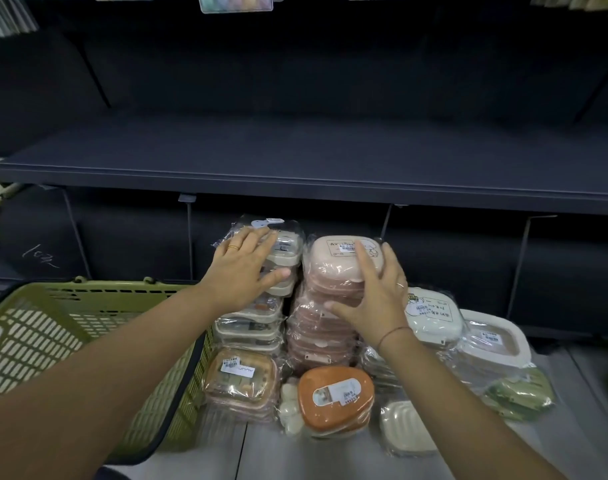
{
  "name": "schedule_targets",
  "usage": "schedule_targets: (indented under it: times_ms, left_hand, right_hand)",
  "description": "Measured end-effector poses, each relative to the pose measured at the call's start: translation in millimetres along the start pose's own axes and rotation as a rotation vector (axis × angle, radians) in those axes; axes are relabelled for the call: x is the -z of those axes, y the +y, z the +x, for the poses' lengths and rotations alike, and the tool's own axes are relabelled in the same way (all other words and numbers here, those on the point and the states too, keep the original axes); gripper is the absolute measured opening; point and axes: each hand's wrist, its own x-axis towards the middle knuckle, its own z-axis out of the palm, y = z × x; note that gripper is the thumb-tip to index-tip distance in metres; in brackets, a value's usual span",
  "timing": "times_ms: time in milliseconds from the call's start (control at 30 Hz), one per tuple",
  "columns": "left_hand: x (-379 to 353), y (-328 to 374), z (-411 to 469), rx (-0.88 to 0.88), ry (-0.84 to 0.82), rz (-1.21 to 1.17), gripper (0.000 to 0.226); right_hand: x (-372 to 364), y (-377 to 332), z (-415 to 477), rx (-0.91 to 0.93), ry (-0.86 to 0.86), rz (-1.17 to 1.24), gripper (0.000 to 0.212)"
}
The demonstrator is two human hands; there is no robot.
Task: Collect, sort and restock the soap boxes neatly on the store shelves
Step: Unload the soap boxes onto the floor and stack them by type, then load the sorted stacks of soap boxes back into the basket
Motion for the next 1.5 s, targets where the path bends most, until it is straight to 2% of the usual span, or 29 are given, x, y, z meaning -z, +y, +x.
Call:
schedule_targets:
  times_ms: [133, 333, 500, 833, 1000, 1133, 1267, 1367, 1500]
  left_hand:
    - [1.9, 0.9, -0.3, 0.003, 0.0, -0.005, 0.076]
    - [-0.5, -4.9, 1.1, 0.035, -0.004, -0.003, 0.079]
    - [-0.9, -12.3, 3.5, 0.061, -0.014, -0.039, 0.078]
    - [-3.8, -11.6, 2.5, 0.017, 0.046, -0.007, 0.079]
    - [2.3, 6.9, 0.8, -0.118, 0.103, 0.018, 0.098]
    - [4.0, 52.3, -1.0, -0.305, 0.09, -0.011, 0.08]
    - [-2.9, 119.4, 0.3, -0.514, 0.135, -0.066, 0.048]
    - [-8.4, 172.1, 4.6, -0.619, 0.093, -0.171, 0.047]
    - [-20.7, 235.6, 24.2, -0.705, 0.065, -0.2, 0.043]
  right_hand:
    - [-8.3, -3.2, 27.8, -0.037, 0.117, -0.158, 0.094]
    - [-22.6, -26.5, 47.5, -0.064, 0.092, -0.354, 0.104]
    - [-15.7, -25.5, 44.9, -0.072, -0.015, -0.284, 0.113]
    - [-10.4, -4.3, 35.8, 0.045, 0.039, -0.272, 0.103]
    - [15.1, -1.1, 32.7, 0.124, 0.018, -0.149, 0.085]
    - [67.5, 24.1, 32.0, 0.158, -0.057, -0.095, 0.063]
    - [127.2, 68.5, 30.0, 0.159, -0.081, -0.229, 0.044]
    - [174.7, 106.6, 25.9, 0.147, -0.085, -0.318, 0.041]
    - [238.4, 166.0, 13.4, 0.057, -0.117, -0.377, 0.045]
